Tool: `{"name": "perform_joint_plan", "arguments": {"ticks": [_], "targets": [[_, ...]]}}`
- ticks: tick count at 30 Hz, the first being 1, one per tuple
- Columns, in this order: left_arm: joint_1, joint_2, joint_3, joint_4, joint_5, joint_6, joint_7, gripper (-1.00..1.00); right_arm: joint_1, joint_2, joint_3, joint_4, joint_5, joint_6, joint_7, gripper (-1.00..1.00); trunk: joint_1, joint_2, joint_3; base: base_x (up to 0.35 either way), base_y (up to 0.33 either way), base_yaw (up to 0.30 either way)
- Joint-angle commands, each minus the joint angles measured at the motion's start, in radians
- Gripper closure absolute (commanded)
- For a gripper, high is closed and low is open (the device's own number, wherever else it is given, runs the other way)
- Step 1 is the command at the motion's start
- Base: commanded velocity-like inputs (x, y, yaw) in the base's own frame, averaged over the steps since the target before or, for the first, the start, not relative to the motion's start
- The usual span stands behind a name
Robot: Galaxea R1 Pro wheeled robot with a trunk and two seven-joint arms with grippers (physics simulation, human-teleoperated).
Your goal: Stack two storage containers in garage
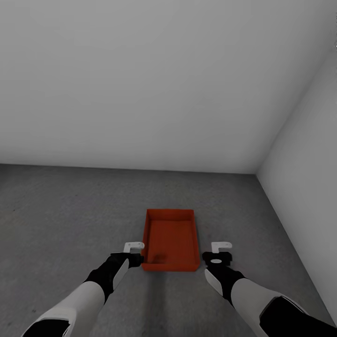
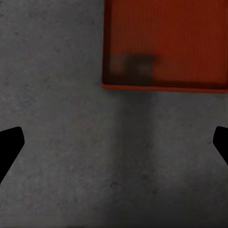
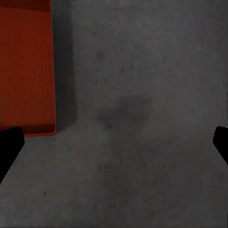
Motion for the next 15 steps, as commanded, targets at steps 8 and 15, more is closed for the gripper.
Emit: {"name": "perform_joint_plan", "arguments": {"ticks": [8, 15], "targets": [[0.000, -0.002, -0.001, 0.005, 0.004, 0.006, 0.002, -1.00, 0.007, -0.006, 0.008, 0.026, -0.010, 0.000, 0.097, -1.00, 0.000, 0.000, 0.012, 0.000, 0.000, 0.000], [0.000, -0.002, -0.001, 0.018, 0.005, 0.006, 0.002, -1.00, 0.009, -0.005, 0.009, 0.100, -0.011, -0.001, 0.168, -1.00, 0.000, 0.000, 0.023, 0.000, 0.000, 0.000]]}}
